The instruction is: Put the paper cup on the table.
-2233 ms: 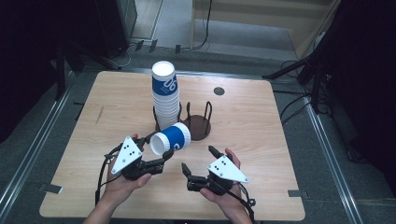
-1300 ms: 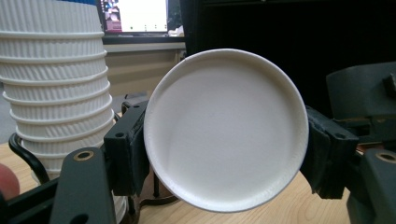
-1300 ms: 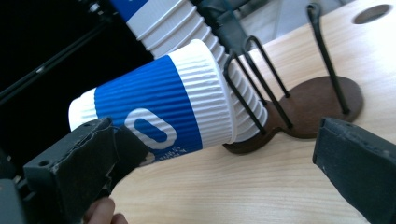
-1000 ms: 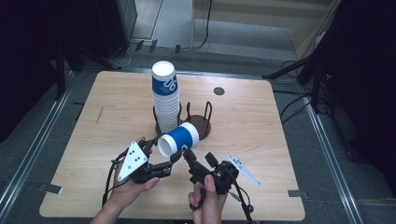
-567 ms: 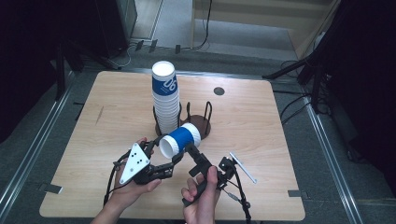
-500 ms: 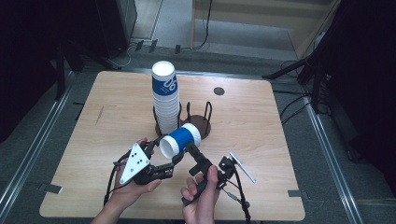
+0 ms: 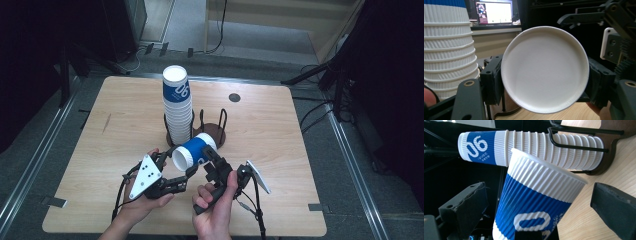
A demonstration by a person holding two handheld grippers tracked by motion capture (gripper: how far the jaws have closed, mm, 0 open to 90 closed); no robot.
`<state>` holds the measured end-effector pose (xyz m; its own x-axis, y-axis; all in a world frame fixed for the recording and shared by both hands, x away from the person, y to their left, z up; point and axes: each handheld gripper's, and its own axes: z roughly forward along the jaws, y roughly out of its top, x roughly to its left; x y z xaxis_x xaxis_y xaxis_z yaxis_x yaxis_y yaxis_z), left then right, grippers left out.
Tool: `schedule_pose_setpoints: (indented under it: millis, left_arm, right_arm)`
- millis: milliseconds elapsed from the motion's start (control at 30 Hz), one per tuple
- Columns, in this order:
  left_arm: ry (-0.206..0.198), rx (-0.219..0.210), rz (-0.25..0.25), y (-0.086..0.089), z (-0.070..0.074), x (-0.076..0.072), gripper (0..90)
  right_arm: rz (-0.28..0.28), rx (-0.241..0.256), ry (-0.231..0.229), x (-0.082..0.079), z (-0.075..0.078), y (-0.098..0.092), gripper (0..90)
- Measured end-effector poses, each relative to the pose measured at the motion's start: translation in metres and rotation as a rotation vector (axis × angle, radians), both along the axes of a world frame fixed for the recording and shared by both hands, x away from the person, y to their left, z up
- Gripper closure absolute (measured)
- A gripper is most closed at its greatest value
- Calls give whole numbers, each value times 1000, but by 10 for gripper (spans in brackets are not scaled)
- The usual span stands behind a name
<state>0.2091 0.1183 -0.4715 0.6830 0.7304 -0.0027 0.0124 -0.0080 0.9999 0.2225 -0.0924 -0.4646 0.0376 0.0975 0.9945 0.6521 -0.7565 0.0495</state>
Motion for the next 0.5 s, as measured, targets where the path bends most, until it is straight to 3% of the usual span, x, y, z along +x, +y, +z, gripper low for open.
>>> schedule_pose_setpoints:
  millis: [267,500]
  left_arm:
    - [-6,-3,-10,-1,0,-1,291]
    - [-20,4,-22,-4,-1,-2,291]
  right_arm:
    - [25,58,27,9,-4,0,11]
    - [42,75,48,15,-8,1,20]
